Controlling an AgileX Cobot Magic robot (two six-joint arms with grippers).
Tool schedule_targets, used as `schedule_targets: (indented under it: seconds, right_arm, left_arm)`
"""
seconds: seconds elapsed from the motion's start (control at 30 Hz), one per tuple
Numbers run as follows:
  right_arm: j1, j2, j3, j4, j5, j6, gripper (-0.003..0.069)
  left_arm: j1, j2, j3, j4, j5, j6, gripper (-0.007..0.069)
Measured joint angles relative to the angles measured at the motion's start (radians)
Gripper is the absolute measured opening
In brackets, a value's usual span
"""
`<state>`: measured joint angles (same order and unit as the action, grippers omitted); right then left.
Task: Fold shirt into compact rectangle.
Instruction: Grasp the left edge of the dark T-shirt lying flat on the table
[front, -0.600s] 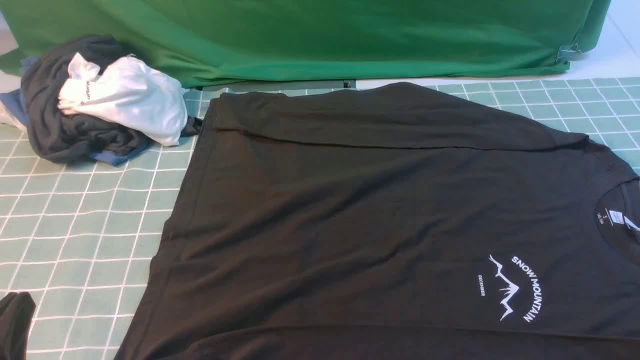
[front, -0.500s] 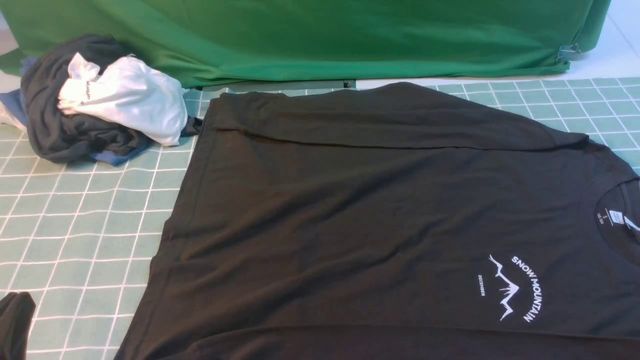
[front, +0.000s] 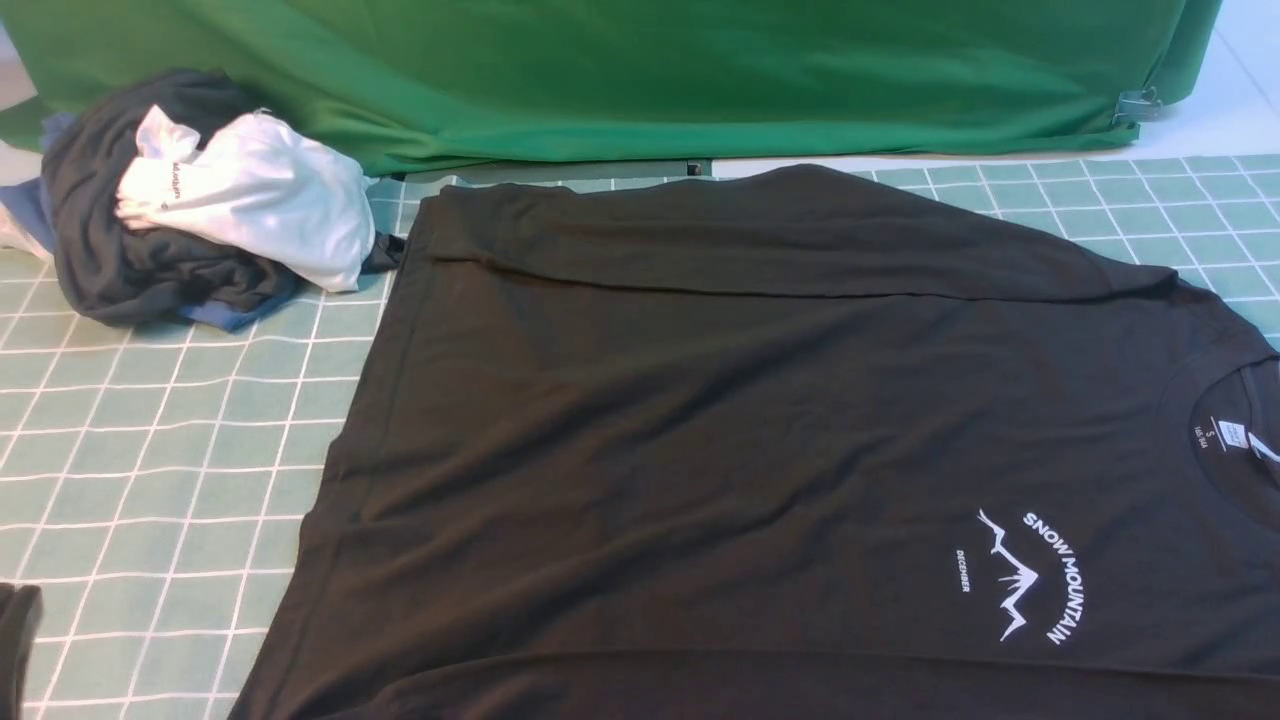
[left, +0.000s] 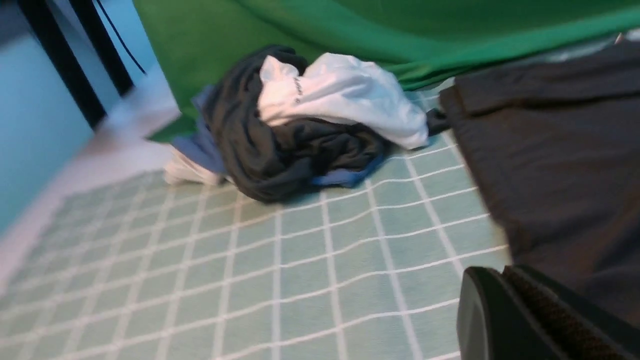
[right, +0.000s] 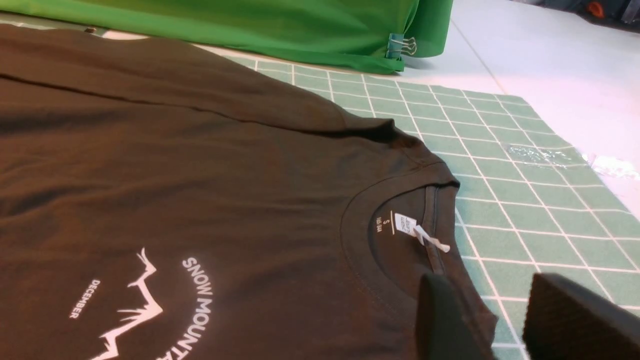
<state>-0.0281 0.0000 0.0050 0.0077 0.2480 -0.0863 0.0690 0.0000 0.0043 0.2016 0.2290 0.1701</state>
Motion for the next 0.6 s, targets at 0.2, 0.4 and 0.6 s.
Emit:
schedule_targets:
  seconds: [0.2,0.4,0.6]
  right_arm:
    - [0.000,0.000,0.000,0.000,0.000,0.000,0.0244]
    - [0.000,0.000,0.000,0.000,0.000,0.000,0.0244]
    - [0.000,0.000,0.000,0.000,-0.012,0.000,0.0244]
  left_arm:
    - [0.000,0.000,0.000,0.048,-0.013,0.039,0.0017]
    - [0.000,0.000,0.000,-0.132,-0.229,-0.010,0.0017]
    - [0.000,0.000,0.000,-0.435,-0.501,-0.189,0.0017]
